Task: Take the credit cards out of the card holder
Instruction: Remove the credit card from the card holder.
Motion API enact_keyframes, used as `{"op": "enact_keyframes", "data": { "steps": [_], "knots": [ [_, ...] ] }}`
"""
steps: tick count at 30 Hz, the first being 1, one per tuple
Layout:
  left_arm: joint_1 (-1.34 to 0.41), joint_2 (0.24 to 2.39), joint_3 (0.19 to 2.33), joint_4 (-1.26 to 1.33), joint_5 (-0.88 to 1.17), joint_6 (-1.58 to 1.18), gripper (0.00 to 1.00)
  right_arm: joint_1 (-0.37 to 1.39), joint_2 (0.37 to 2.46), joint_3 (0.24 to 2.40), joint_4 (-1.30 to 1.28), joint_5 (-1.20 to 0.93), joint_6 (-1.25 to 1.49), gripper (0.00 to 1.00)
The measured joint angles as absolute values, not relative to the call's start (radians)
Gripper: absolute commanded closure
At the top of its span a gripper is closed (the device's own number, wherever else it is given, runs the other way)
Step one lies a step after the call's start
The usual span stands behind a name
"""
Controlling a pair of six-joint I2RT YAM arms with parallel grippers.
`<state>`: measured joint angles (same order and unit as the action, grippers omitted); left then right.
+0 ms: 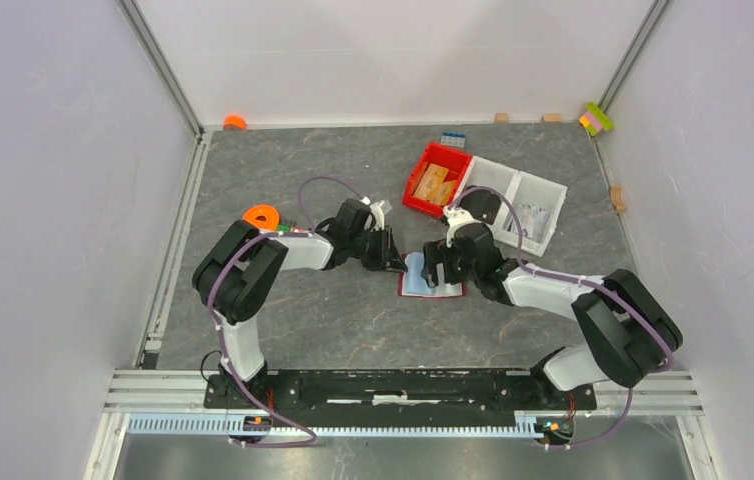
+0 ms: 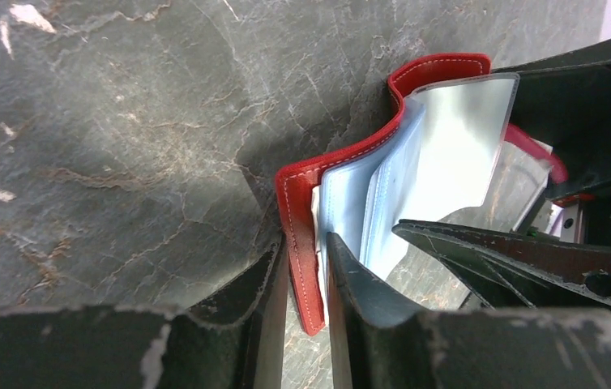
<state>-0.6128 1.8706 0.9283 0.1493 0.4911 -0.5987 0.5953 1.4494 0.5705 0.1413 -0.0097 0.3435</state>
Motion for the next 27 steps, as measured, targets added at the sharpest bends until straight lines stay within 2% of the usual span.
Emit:
{"op": "enact_keyframes", "data": {
  "steps": [3, 8, 10, 15, 19, 24, 27],
  "knots": [
    [-0.607, 1.88, 0.913, 0.197, 0.526, -0.617, 0.75, 0.599, 1.449, 0.57, 0.154, -0.006, 0.343, 0.37],
    [-0.598, 1.889, 0.853, 0.311, 0.597, -0.673, 0.76, 0.599, 1.432, 0.567, 0.201, -0.008, 0.345, 0.78],
    [-0.605, 1.882, 0.818, 0.352, 0.628, -0.688, 0.73, 0.604, 1.415, 0.554, 0.233, -0.028, 0.356, 0.89],
    [-0.635, 1.818, 0.748, 0.437, 0.688, -0.712, 0.56, 0.613, 1.353, 0.496, 0.277, -0.058, 0.38, 1.0],
    [-0.637, 1.78, 0.738, 0.496, 0.711, -0.725, 0.43, 0.6, 1.325, 0.463, 0.288, -0.064, 0.402, 1.0],
    [-0.637, 1.776, 0.729, 0.582, 0.71, -0.749, 0.21, 0.593, 1.323, 0.439, 0.317, -0.123, 0.445, 1.0],
    [-0.637, 1.773, 0.712, 0.605, 0.708, -0.759, 0.16, 0.583, 1.317, 0.423, 0.33, -0.14, 0.463, 1.0]
  ]
}}
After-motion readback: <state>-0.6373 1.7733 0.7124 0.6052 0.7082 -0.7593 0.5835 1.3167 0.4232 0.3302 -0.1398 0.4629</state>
